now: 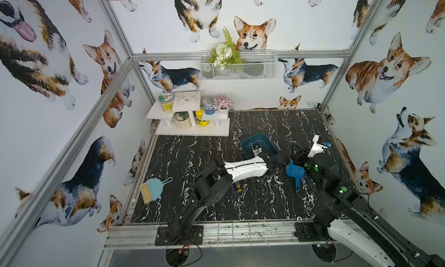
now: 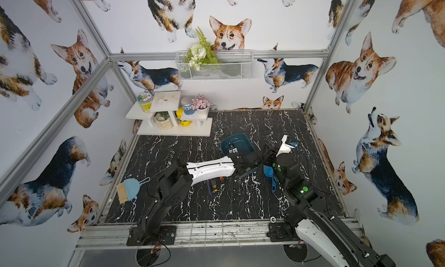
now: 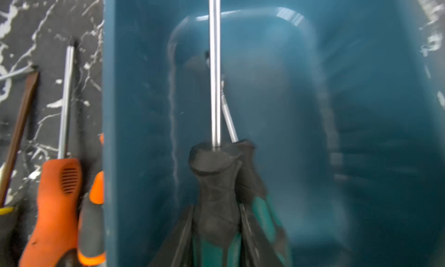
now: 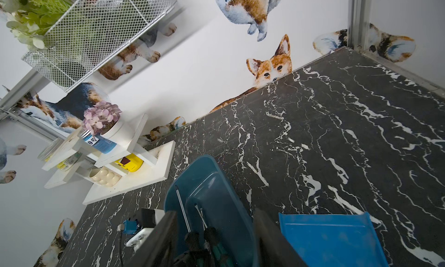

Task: Put the screwdriver on the desktop into the storage box
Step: Place the screwdriver in the storage box, then pick up the screwdriver from the center of the board.

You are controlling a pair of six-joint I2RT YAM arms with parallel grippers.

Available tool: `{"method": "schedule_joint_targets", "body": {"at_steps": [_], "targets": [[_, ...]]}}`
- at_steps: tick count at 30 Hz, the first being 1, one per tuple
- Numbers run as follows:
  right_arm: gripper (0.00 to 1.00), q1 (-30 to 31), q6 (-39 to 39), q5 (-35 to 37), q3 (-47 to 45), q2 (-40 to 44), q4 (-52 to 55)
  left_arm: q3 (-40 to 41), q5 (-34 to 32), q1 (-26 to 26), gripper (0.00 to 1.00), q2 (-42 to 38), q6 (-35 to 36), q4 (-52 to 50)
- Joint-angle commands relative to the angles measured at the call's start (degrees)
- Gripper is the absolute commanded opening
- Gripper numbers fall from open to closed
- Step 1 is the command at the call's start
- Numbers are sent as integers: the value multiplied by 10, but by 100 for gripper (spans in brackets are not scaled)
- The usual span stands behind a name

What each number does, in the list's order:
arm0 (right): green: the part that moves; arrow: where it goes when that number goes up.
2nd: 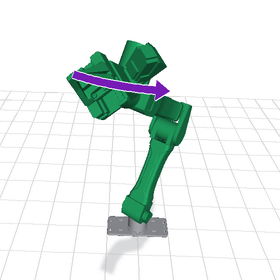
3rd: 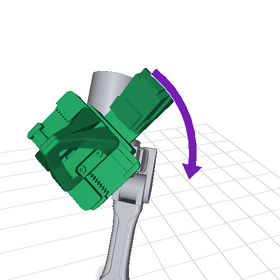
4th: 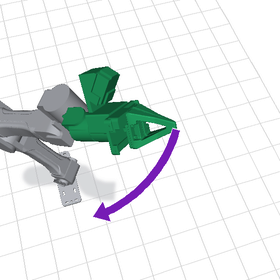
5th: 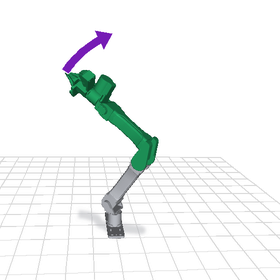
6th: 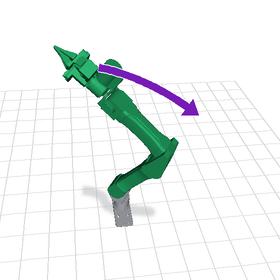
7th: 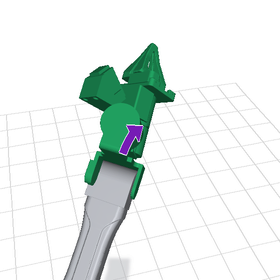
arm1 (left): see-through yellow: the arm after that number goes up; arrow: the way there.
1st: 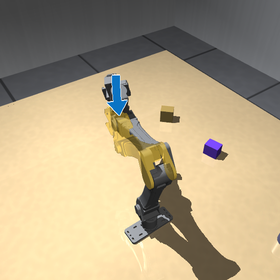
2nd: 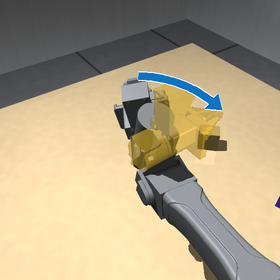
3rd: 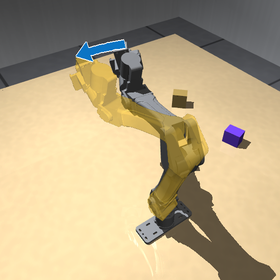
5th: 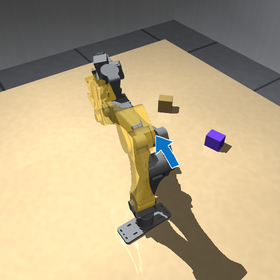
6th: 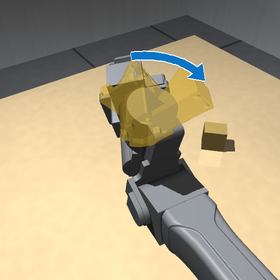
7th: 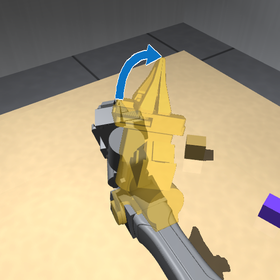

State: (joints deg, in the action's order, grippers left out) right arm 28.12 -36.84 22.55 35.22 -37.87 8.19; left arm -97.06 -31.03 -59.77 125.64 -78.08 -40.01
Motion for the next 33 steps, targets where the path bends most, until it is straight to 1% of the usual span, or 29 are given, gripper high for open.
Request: {"method": "schedule_joint_targets", "body": {"at_steps": [1,5,7,10,12,15,17,19,21,23,25,26,30,31,33], "targets": [[56,1,7,28,-1,8,6,17,8,7,49,-13,6,23],[56,0,18,35,4,11,3,13,6,7,59,-38,34,30],[56,0,27,31,12,13,2,11,-11,3,65,-66,46,35],[55,0,38,26,20,12,-9,19,-39,-2,70,-119,63,48],[54,0,42,11,25,3,-15,44,-58,-2,70,-165,76,67],[52,0,40,-42,33,-27,-24,128,-81,8,65,-245,102,108],[49,3,31,-95,37,-55,-34,197,-75,26,61,-299,121,141],[46,18,23,-145,41,-90,-50,270,-56,55,58,-361,134,164],[44,60,27,-171,52,-139,-66,344,-18,93,57,-419,162,194],[44,119,39,-165,74,-195,-68,404,41,136,58,-467,207,231],[43,170,49,-167,102,-255,-59,445,97,182,57,-503,244,240],[42,195,52,-163,120,-297,-48,461,112,202,58,-519,259,237],[38,281,51,-107,173,-396,-19,508,137,261,58,-570,283,224],[37,290,47,-107,178,-413,-20,518,139,272,58,-581,283,226],[35,299,36,-132,190,-457,-19,544,141,294,58,-604,269,232]]}}
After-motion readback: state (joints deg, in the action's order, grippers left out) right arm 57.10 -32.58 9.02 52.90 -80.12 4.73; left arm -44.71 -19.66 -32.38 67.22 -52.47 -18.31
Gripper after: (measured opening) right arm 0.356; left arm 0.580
